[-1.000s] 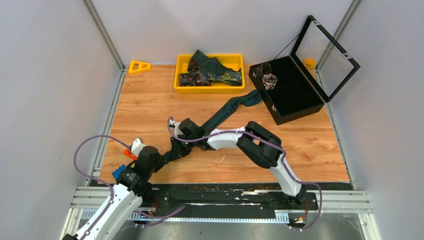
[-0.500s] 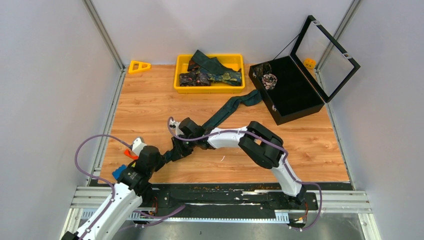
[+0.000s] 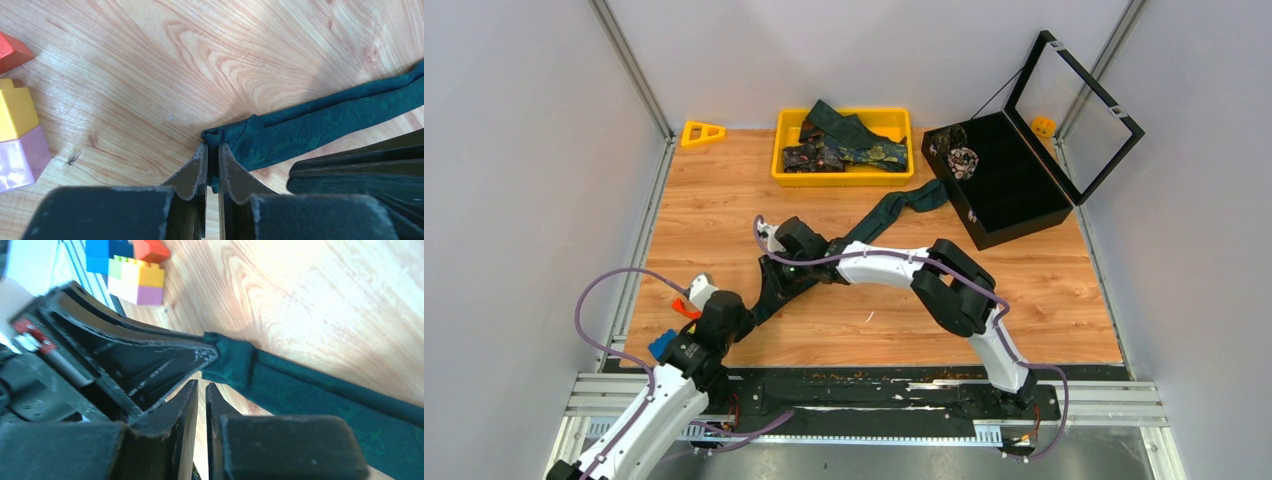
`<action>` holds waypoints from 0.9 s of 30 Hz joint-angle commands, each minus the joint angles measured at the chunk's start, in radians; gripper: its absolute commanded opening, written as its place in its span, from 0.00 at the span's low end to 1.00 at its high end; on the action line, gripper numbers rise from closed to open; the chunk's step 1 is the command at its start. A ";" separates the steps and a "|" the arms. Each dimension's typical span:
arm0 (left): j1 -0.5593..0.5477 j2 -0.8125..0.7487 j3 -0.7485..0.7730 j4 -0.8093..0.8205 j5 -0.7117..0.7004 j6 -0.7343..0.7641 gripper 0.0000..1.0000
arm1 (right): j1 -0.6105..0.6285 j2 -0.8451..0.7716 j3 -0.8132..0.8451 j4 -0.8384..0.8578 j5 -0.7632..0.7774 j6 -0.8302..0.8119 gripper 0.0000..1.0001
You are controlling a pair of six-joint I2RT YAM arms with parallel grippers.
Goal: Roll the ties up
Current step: Roll the tie at the center of the board.
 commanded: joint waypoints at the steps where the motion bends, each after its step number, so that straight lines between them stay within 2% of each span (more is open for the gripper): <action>1: 0.006 0.017 -0.020 -0.001 0.010 0.027 0.00 | -0.007 0.017 0.093 -0.023 0.018 -0.018 0.13; 11: 0.005 0.013 0.018 -0.022 0.033 0.049 0.00 | -0.008 0.113 0.107 -0.019 0.019 -0.012 0.13; 27: 0.006 0.014 0.090 -0.049 0.075 0.042 0.00 | -0.008 0.075 0.039 0.008 0.013 -0.009 0.13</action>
